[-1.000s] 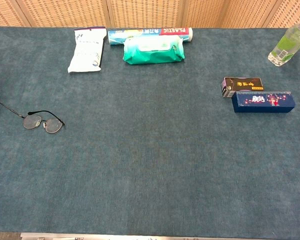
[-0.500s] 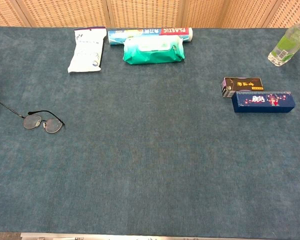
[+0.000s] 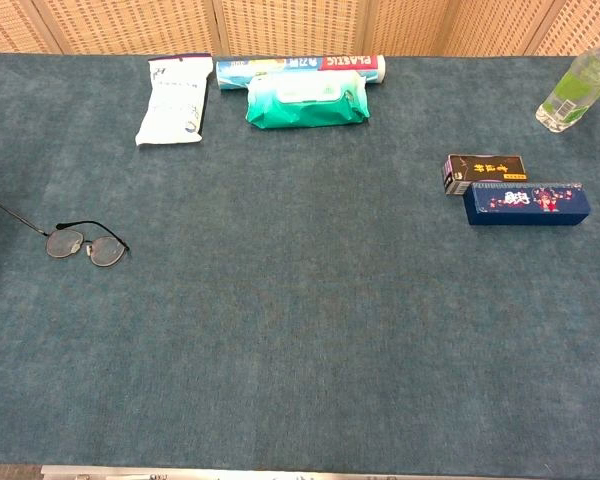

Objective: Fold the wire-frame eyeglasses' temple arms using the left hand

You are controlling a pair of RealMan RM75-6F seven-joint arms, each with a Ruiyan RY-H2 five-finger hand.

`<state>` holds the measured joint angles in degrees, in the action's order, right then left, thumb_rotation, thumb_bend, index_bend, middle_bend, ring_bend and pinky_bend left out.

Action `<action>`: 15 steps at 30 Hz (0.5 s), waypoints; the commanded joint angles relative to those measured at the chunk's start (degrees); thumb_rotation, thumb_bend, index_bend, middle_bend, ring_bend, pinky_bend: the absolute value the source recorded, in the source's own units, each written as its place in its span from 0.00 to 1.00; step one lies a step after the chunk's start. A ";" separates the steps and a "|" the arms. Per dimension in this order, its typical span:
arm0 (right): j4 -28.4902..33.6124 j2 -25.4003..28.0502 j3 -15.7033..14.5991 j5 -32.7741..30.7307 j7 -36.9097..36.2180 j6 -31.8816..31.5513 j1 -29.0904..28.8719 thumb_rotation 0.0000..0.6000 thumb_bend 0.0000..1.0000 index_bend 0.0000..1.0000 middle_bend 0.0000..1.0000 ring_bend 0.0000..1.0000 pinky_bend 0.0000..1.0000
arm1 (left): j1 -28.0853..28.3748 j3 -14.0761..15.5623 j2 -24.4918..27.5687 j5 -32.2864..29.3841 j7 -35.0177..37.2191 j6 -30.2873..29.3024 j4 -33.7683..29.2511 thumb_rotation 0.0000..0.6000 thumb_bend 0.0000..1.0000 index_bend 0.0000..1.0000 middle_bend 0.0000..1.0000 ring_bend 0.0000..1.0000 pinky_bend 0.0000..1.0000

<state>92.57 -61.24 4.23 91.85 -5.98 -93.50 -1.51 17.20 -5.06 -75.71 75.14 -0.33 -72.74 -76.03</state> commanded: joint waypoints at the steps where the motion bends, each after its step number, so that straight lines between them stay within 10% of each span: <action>1: 0.02 0.02 0.02 -0.01 -0.01 -0.02 0.01 1.00 0.36 0.52 0.43 0.26 0.39 | -0.02 0.12 0.23 0.44 0.77 0.46 -1.86 1.00 0.23 0.11 0.00 0.01 0.19; 15: 0.11 0.18 0.11 -0.03 -0.20 -0.25 0.11 1.00 0.36 0.52 0.43 0.26 0.39 | 1.14 0.55 -1.43 2.75 -1.20 1.44 -4.81 1.00 0.23 0.11 0.00 0.01 0.19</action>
<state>92.68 -61.06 4.34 91.83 -6.17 -93.75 -1.40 18.25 -4.56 -77.04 77.80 -1.44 -71.40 -80.77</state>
